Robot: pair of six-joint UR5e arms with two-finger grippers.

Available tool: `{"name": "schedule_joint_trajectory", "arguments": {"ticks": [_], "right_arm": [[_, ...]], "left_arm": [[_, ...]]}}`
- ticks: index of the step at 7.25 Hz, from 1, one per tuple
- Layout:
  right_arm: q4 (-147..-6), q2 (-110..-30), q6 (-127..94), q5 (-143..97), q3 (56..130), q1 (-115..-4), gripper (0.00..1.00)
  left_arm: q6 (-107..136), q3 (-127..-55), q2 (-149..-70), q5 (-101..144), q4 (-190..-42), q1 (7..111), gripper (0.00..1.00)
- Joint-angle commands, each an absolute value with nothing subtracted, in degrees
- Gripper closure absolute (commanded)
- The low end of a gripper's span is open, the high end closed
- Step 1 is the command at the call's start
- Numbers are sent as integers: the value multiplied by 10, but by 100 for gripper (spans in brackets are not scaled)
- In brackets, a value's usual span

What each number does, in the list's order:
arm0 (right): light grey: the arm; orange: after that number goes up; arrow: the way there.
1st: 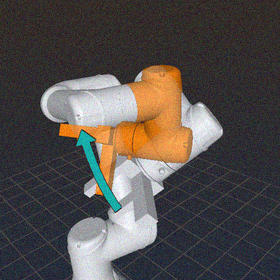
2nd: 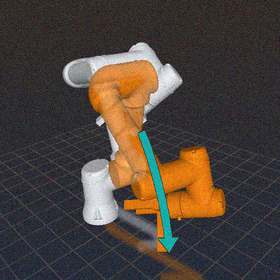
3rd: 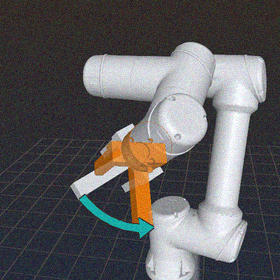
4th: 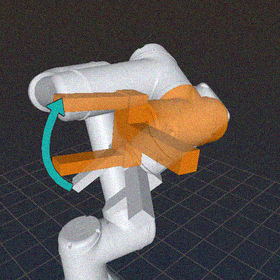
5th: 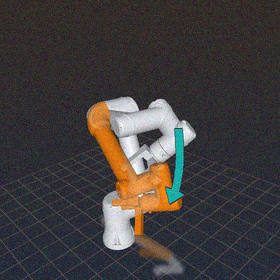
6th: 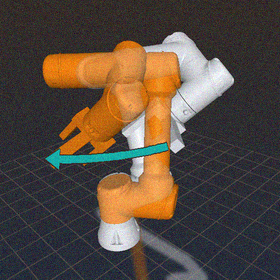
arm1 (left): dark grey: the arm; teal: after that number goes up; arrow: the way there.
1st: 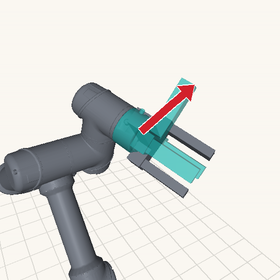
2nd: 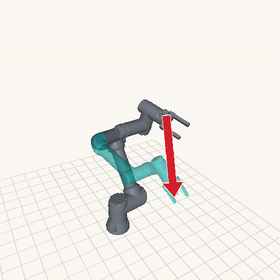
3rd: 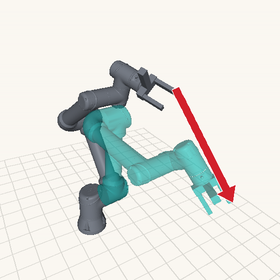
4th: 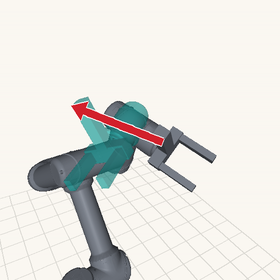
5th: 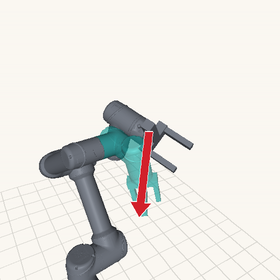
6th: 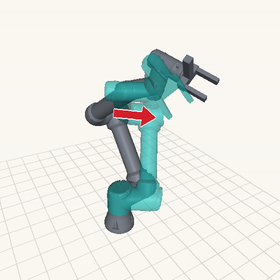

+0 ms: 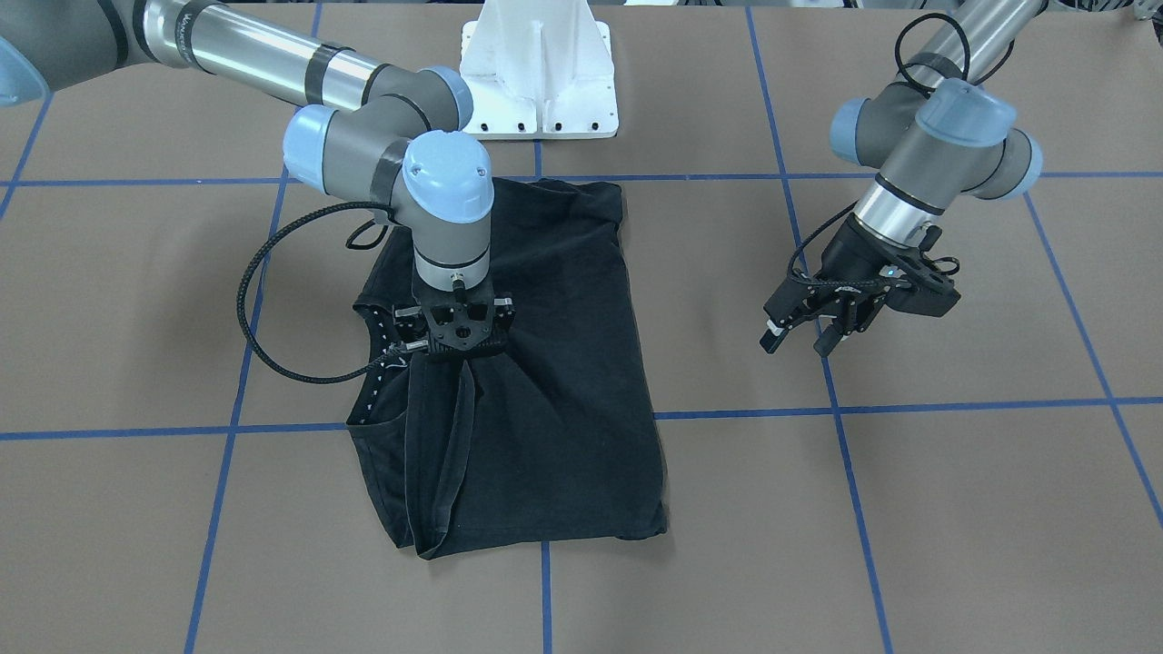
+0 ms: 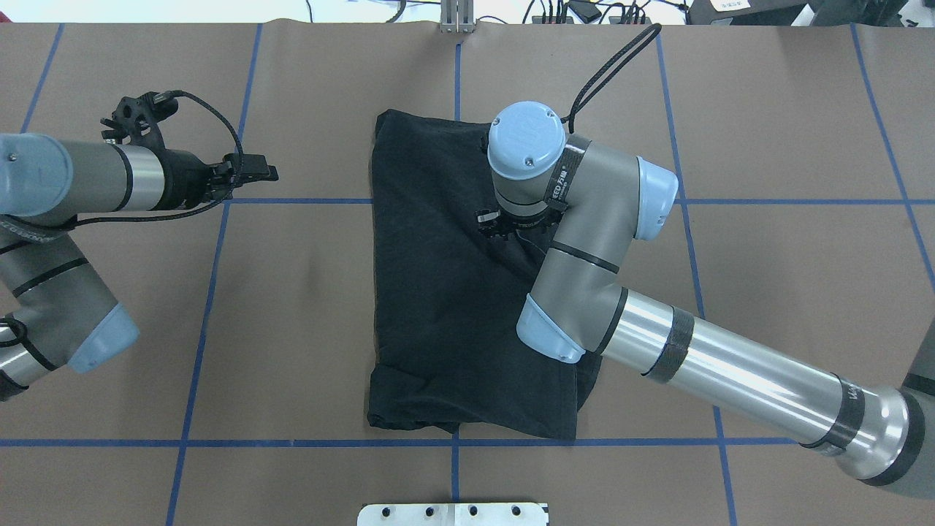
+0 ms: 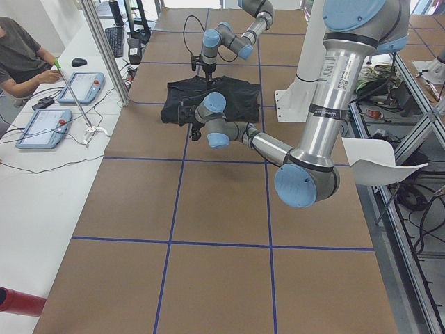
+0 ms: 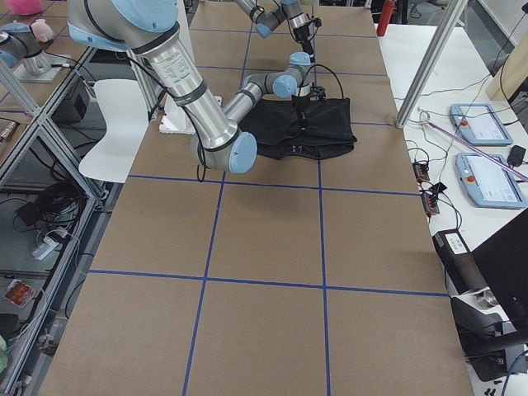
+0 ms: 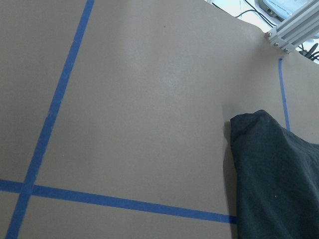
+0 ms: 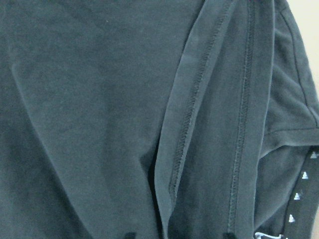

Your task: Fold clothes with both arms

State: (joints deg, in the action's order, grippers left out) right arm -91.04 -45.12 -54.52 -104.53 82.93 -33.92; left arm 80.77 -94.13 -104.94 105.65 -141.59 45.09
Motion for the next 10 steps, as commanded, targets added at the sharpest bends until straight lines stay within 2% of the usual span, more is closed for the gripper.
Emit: {"name": "schedule_joint_trajectory", "arguments": {"ticks": [1,10], "right_arm": [[-901,-450,-556,-1066,821,-340,40],[-901,-450,-483,-1063,803,-340,42]], "left_arm": [[808,-941,-1049,1056,-1416,451,1],[809,-940,-1049,1056,-1416,445,1]]}}
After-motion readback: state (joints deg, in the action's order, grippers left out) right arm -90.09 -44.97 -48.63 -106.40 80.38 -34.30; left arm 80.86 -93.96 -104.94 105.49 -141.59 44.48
